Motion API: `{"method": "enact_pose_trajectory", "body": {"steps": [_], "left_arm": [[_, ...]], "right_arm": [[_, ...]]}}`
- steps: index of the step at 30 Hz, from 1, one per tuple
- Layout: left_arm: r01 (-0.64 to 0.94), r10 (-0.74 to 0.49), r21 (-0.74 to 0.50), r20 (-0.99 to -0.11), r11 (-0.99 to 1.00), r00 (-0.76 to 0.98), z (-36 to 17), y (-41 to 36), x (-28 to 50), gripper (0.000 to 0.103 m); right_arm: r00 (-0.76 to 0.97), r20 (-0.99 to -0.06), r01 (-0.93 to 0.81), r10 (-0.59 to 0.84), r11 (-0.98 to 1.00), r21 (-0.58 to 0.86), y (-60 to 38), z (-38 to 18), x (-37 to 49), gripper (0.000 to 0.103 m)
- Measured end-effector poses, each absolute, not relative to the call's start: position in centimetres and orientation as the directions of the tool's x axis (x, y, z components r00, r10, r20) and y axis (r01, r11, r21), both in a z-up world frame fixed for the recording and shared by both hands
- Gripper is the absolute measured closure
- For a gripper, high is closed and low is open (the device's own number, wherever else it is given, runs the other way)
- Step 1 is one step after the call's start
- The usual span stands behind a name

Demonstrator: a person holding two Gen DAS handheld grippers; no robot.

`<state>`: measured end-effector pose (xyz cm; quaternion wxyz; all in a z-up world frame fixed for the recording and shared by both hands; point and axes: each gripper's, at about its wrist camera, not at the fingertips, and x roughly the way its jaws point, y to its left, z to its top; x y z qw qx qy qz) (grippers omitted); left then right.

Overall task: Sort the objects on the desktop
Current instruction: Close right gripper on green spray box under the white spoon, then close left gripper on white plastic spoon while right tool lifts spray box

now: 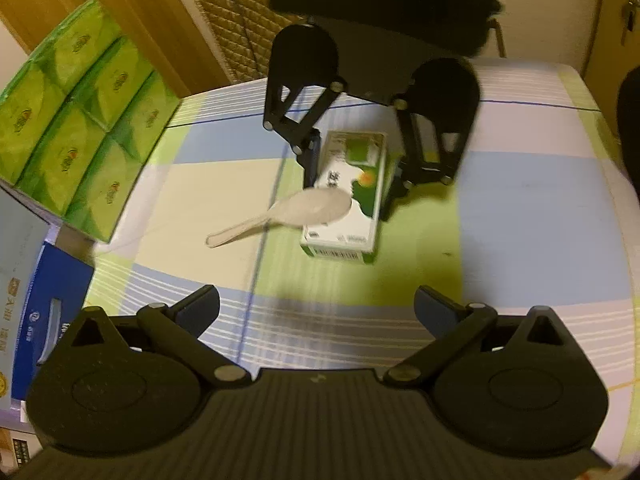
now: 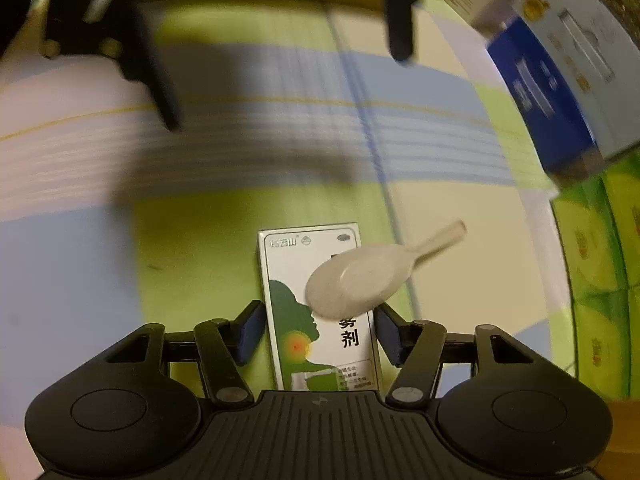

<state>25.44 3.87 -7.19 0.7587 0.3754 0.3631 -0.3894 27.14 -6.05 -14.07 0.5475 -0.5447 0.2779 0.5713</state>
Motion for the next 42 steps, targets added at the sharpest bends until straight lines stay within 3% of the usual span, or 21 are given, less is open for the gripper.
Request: {"method": "enact_pose_trajectory", "body": {"steps": [7,13,18,22,31,33,35,37,42], "left_arm": [[0.889,-0.316,0.279,-0.861,0.364,0.4,-7.9,2.8,23.1,0.001],[0.858,-0.305,0.203,-0.876,0.471,0.374,-8.2,1.7,23.7,0.001],[0.717,-0.25,0.136,-0.879,0.683,0.405,-8.7,1.3,25.6,0.003],[0.527,-0.235,0.029,-0.873,0.849,0.428,-9.4,1.8,27.2,0.009],[0.314,-0.246,-0.104,-0.854,0.944,0.458,-11.2,0.9,28.9,0.032],[0.296,-0.235,-0.1,-0.853,0.95,0.467,-11.6,0.6,29.2,0.042],[0.276,-0.205,-0.078,-0.861,0.958,0.466,-12.3,0.5,29.4,0.069],[0.276,-0.174,-0.039,-0.857,0.96,0.485,-12.5,0.3,29.0,0.076],[0.268,-0.155,-0.028,-0.872,0.963,0.465,-12.1,1.1,26.1,0.078]], "right_arm": [[0.163,-0.932,-0.919,0.325,-0.295,-0.263,-8.0,-14.3,22.4,0.047],[0.167,-0.939,-0.927,0.3,-0.276,-0.253,-10.7,-14.5,19.8,0.047],[0.201,-0.941,-0.937,0.272,-0.228,-0.266,-12.4,-14.6,21.2,0.048],[0.214,-0.94,-0.955,0.267,-0.144,-0.258,-13.6,-14.2,23.0,0.048],[0.208,-0.937,-0.978,0.279,0.092,-0.189,-14.7,-13.2,24.9,0.048],[0.216,-0.936,-0.973,0.279,0.136,-0.184,-14.7,-13.1,25.2,0.048],[0.228,-0.935,-0.967,0.272,0.178,-0.184,-14.6,-12.8,25.3,0.048],[0.237,-0.935,-0.96,0.265,0.212,-0.183,-14.4,-12.7,25.5,0.048],[0.259,-0.929,-0.93,0.263,0.327,-0.167,-14.0,-12.4,25.2,0.048]]}}
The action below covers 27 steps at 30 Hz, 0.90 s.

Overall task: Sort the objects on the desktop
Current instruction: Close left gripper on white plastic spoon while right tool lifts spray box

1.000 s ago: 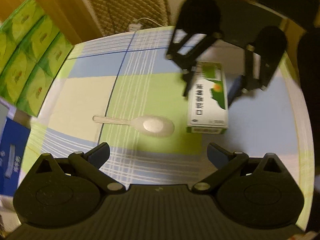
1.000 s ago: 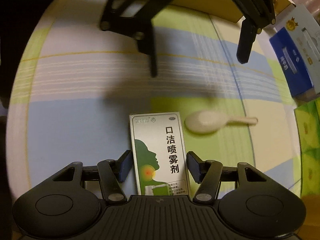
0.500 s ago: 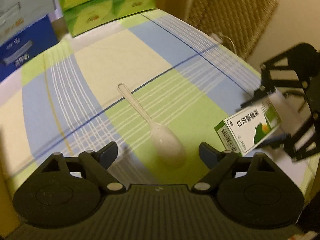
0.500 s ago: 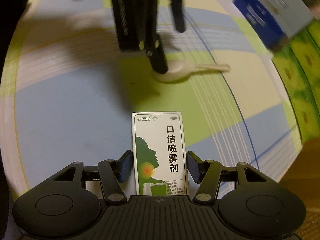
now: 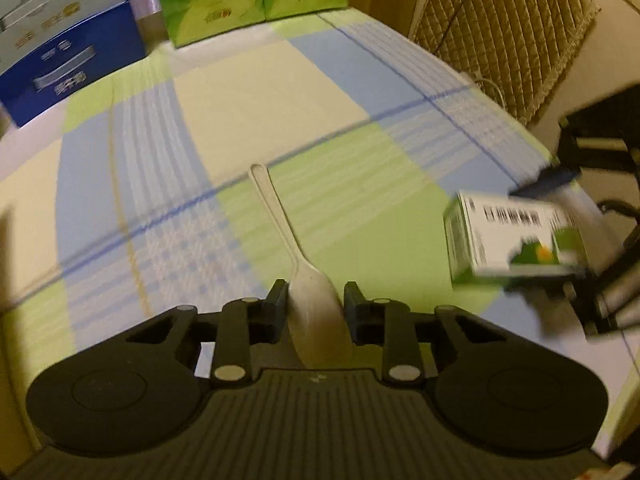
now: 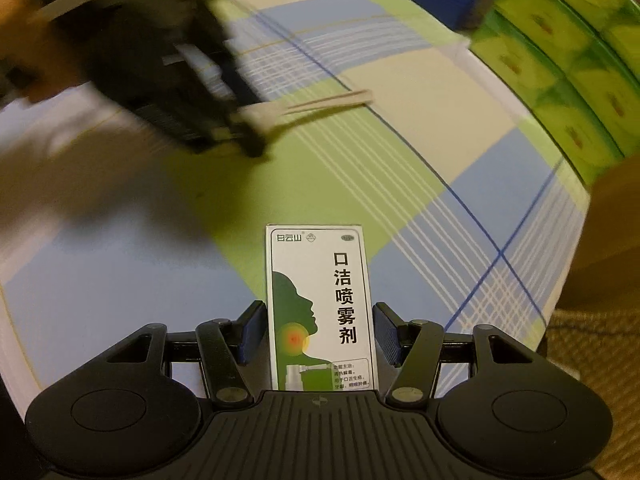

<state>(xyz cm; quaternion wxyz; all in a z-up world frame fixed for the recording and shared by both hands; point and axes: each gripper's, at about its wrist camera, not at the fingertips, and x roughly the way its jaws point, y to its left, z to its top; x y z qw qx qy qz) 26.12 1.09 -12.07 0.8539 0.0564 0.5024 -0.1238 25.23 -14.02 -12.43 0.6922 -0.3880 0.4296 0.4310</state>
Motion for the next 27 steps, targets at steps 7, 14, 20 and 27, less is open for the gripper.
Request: {"method": "enact_pose_trajectory", "body": {"steps": [7,14,20,27], "left_arm": [[0.24,-0.15,-0.036,-0.866,0.97,0.476,-11.7,2.7,18.7,0.078],[0.21,-0.141,-0.027,-0.823,0.977,0.551,-11.1,4.0,13.4,0.08],[0.155,-0.114,-0.028,-0.805,0.988,0.583,-11.6,4.8,12.1,0.076],[0.07,-0.009,0.043,-0.786,0.997,0.619,-12.3,4.7,10.2,0.052]], "right_arm": [[0.254,-0.927,-0.842,0.275,0.534,-0.072,-13.2,-11.8,23.5,0.05],[0.281,-0.907,-0.715,0.314,0.699,0.02,-12.3,-11.3,20.4,0.05],[0.347,-0.869,-0.625,0.353,0.778,0.066,-11.9,-11.3,17.8,0.05],[0.44,-0.82,-0.568,0.367,0.82,0.062,-12.9,-12.0,15.8,0.049]]}}
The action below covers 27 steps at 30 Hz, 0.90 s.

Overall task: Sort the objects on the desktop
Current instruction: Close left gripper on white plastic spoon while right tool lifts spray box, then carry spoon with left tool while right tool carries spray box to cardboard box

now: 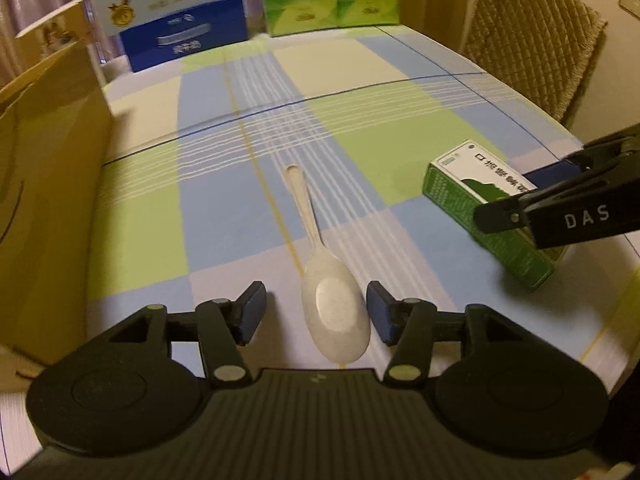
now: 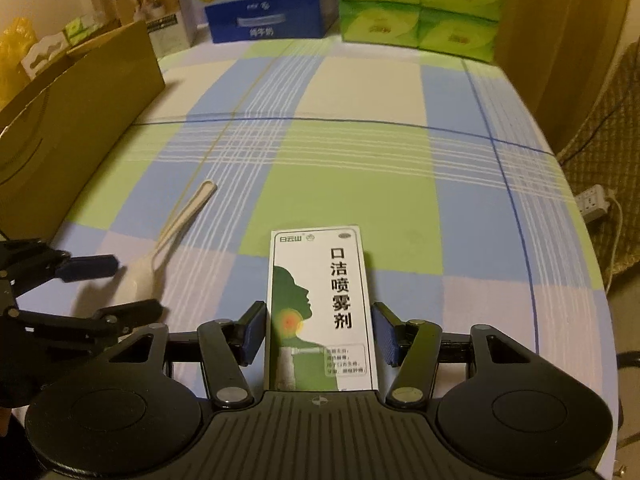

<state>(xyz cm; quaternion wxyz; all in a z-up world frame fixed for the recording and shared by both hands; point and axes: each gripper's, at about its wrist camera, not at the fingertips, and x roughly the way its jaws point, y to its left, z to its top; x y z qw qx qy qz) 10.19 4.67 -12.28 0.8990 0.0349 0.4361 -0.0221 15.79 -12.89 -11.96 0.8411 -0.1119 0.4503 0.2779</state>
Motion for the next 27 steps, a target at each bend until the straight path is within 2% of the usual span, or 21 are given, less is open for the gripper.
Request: {"method": "enact_pose_trajectory", "body": {"steps": [6,12,14,27], "left_arm": [[0.033,0.022,0.058,-0.764,0.998,0.645,-12.4,4.2,9.7,0.053],[-0.017,0.035,0.032,-0.755,0.999,0.655,-12.5,3.8,9.6,0.064],[-0.016,0.03,0.027,-0.752,1.0,0.658,-12.5,3.6,9.6,0.073],[0.004,0.017,0.026,-0.731,1.0,0.682,-11.9,3.9,8.7,0.076]], "right_arm": [[0.502,-0.783,-0.512,0.367,0.856,0.073,-13.9,-12.0,15.3,0.036],[0.528,-0.768,-0.489,0.363,0.869,0.074,-14.2,-12.1,14.8,0.035],[0.531,-0.764,-0.488,0.365,0.869,0.076,-14.4,-12.2,14.7,0.035],[0.555,-0.752,-0.491,0.357,0.87,0.052,-14.2,-12.5,14.1,0.035]]}}
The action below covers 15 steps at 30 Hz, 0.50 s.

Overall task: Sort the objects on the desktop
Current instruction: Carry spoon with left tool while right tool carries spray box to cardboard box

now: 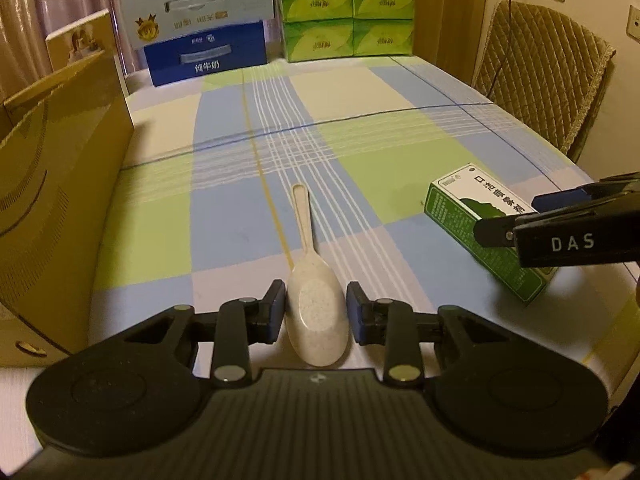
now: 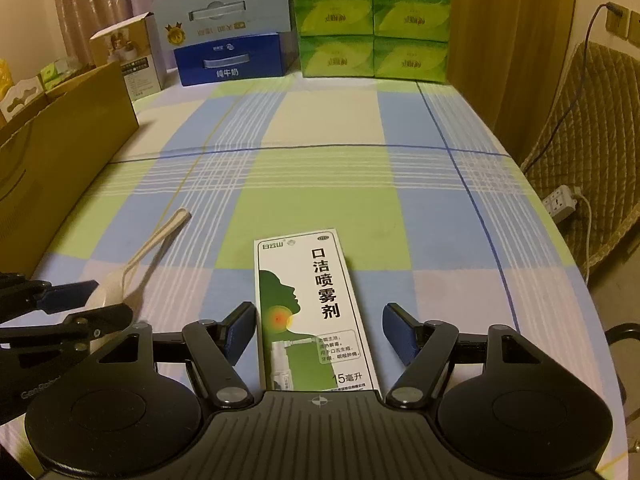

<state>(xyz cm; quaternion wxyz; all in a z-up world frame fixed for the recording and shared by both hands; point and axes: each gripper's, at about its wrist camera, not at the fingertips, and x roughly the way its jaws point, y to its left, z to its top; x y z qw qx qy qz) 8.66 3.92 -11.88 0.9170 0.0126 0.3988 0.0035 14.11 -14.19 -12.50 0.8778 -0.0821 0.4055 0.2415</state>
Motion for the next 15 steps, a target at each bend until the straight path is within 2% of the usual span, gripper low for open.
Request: {"method": "enact_pose_trajectory", "body": {"steps": [10,15], "left_arm": [[-0.067,0.048,0.005,-0.749,0.998,0.661,-12.43,4.51,8.32,0.074],[-0.12,0.08,0.001,-0.748,0.993,0.659,-12.48,4.51,8.09,0.068]], "right_arm": [[0.557,-0.751,-0.483,0.355,0.874,0.054,-14.17,-12.73,14.21,0.033],[0.559,-0.75,-0.482,0.353,0.875,0.053,-14.14,-12.79,14.2,0.03]]}}
